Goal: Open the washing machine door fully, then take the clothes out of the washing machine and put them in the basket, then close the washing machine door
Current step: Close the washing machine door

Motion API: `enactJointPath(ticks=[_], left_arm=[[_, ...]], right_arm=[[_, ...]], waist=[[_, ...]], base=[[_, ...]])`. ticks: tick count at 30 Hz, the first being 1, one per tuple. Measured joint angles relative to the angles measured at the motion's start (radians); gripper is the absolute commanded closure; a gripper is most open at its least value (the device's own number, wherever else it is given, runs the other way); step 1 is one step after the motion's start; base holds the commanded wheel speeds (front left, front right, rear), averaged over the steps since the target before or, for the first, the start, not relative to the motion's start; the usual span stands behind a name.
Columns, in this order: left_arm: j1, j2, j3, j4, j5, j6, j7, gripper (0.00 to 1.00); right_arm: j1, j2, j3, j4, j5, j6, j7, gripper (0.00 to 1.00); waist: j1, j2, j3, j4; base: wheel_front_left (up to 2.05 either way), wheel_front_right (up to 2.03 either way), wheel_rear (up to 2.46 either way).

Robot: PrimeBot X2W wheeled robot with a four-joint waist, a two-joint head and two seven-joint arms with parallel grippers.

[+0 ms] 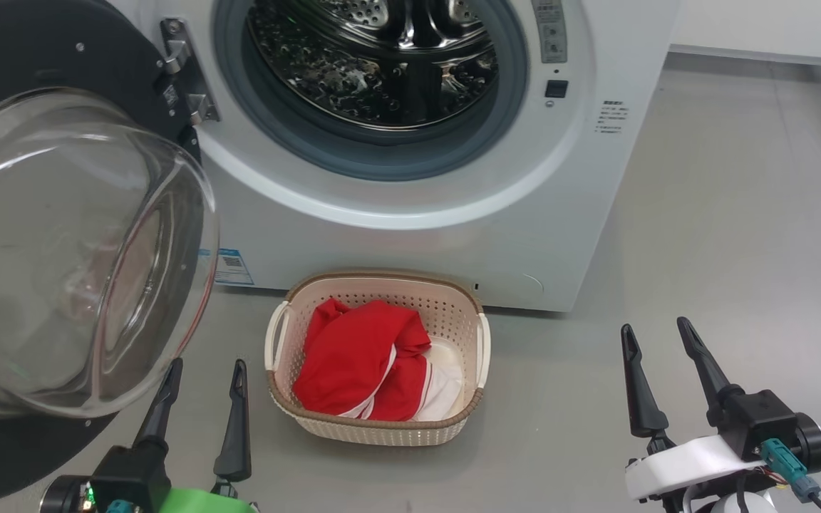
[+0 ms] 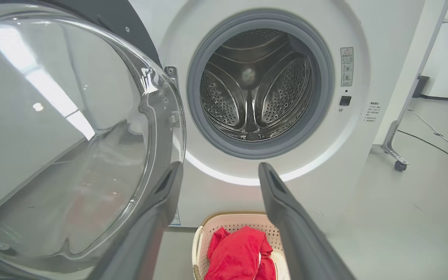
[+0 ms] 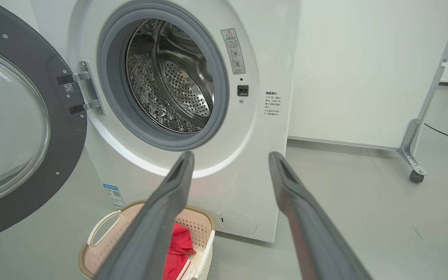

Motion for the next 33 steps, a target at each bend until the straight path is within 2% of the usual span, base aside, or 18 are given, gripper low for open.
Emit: enactJointPath(ticks=[12, 23, 28, 33], left_arm=[[0.0, -0.007, 0.004, 0.018, 0.0, 0.008, -0.012, 0.0], [0.001, -0.007, 0.002, 0.027, -0.002, 0.008, -0.011, 0.0], [0.012, -0.008, 0.015, 0.026, -0.002, 0.008, -0.011, 0.0], [0.027, -0.008, 0.022, 0.026, -0.003, 0.008, -0.011, 0.0]], right_arm=[[0.0, 0.0, 0.008, 0.011, -0.006, 0.016, 0.0, 0.0], [0.022, 0.002, 0.017, 0.012, -0.006, 0.016, 0.0, 0.0], [0.023, 0.004, 0.034, 0.017, -0.006, 0.016, 0.0, 0.0], [0.023, 0.005, 0.04, 0.021, -0.006, 0.016, 0.0, 0.0]], waist=[[0.0, 0.0, -0.007, 0.16], [0.0, 0.0, -0.029, 0.304], [0.0001, 0.0, -0.036, 0.345], [0.0001, 0.0, -0.041, 0.357]], base=[[0.0, 0.0, 0.0], [0.0, 0.0, 0.0], [0.0, 0.0, 0.0], [0.0, 0.0, 0.0]])
